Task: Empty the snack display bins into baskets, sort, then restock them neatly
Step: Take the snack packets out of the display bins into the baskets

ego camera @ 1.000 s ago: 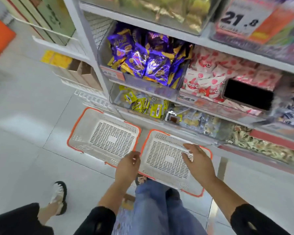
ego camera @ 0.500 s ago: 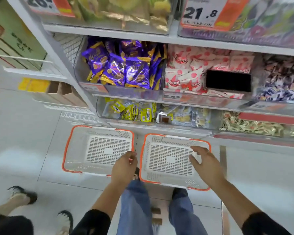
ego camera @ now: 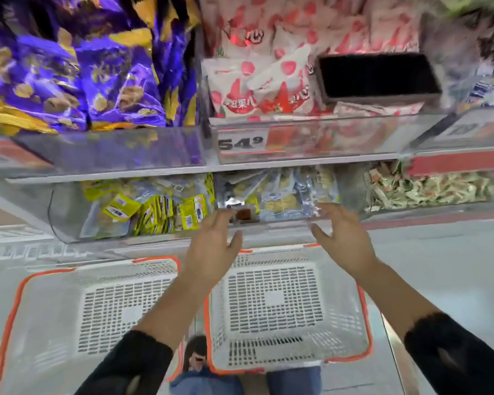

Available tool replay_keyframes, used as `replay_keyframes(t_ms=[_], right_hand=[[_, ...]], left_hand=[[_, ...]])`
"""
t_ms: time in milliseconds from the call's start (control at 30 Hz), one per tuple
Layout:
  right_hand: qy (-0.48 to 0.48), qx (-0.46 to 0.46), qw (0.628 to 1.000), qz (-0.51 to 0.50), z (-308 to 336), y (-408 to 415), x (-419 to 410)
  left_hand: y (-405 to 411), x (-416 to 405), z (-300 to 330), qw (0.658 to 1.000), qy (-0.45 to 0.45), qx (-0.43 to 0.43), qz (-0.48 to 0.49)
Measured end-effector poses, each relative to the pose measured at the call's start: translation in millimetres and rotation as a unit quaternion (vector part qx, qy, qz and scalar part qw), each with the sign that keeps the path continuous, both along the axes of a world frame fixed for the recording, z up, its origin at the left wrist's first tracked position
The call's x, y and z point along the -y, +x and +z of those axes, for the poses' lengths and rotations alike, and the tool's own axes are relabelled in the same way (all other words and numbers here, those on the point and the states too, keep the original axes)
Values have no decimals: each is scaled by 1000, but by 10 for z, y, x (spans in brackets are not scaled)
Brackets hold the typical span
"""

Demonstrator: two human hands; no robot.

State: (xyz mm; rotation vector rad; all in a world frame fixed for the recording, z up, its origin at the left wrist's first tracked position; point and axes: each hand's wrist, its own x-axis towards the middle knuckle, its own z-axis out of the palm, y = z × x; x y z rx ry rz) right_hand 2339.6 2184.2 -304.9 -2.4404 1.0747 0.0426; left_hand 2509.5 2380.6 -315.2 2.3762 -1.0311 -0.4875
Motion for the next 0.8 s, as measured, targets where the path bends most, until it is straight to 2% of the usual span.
replay_keyframes(t_ms=[200,333,400,567,733,800], right_hand=[[-94,40,995,20,-796,143,620],[-87,104,990,42,-1054,405,928],[-75,95,992,38,-1092,560,1023],[-104,29,991,80,-1169,704,1064],[-64,-21,995,70,-1046,673,994],[-42,-38,996,66,-1026,680,957]], left_hand=[[159,688,-753,983,-51,146,-101],[327,996,-964,978,-37,198,-59],[402,1101,-968,971,-22,231,-56],[536,1143,-950,975,35,210,-65],[584,1234,-990,976,105,167,-96],[615,1311,-1026,969,132,188,-94]])
